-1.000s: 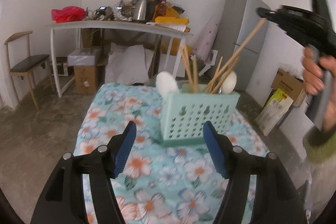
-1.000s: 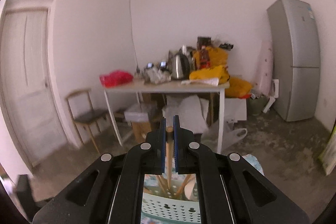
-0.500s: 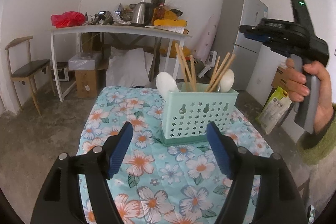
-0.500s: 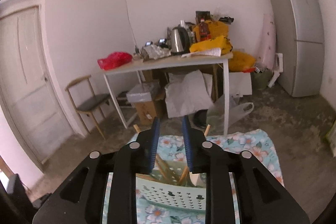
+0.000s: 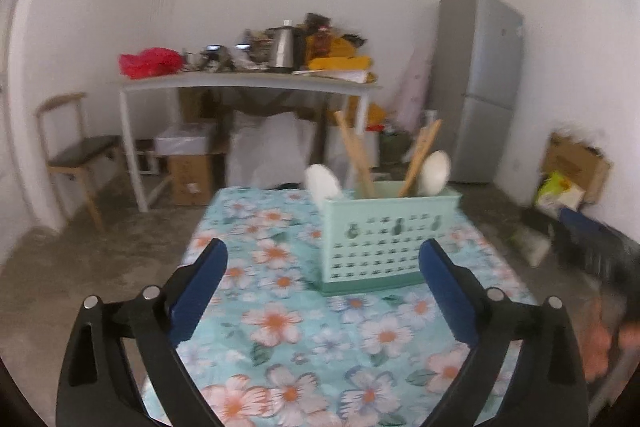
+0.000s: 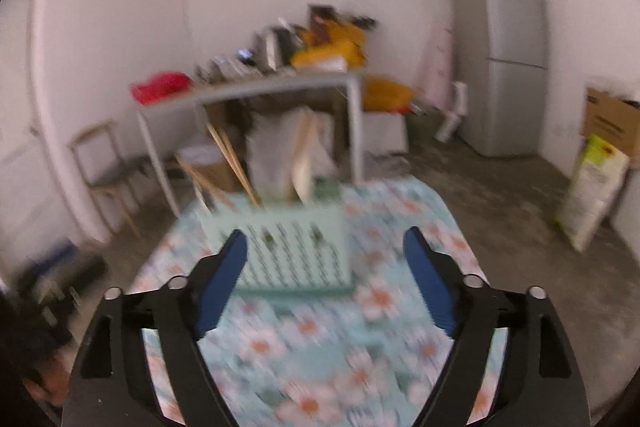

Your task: Organize utensils

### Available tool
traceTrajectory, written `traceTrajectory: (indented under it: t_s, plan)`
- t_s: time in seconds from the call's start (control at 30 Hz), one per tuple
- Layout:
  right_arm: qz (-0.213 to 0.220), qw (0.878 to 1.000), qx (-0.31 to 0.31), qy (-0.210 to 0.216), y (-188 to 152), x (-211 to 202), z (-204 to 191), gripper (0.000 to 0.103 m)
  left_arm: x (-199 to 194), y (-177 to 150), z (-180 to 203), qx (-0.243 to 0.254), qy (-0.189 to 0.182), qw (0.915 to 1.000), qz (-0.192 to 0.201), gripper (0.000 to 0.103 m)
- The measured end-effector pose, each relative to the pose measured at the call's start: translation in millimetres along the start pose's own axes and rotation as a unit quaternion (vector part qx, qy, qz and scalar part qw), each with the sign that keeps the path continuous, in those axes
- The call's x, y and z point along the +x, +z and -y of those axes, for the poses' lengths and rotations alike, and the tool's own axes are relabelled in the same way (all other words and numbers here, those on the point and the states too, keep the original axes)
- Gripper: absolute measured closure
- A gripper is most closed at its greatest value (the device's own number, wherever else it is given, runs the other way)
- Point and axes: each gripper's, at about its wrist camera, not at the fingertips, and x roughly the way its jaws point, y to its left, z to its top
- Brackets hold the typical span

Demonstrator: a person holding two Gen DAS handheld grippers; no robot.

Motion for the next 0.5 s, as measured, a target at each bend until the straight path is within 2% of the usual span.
traceTrajectory:
  t_s: [0.1,0.2,0.3,0.5]
  plan:
    - [-0.009,0.999,-0.015,-0.035,-13.5,1.2,-4.0,0.016,1.3,-2.8,6.0,0.014,0.051,0.9986,-0.004,0.006]
    - [-0.014,0.998,-0.025,-0.048,-18.5,1.2,-4.5,0.014,3.1,-6.7,9.2,0.016,0.091,0.9957,-0.009,0.006]
    - [-0.017,0.998,-0.030,-0.055,-21.9,-0.2,-5.3,0.013,6.1,-9.7,5.3,0.003,0.114,0.9932,-0.020,0.006]
    - [-0.011,0.998,-0.031,-0.062,-25.1,-6.5,-6.3,0.012,4.5,-12.4,-7.4,-0.024,0.137,0.9899,-0.028,0.006]
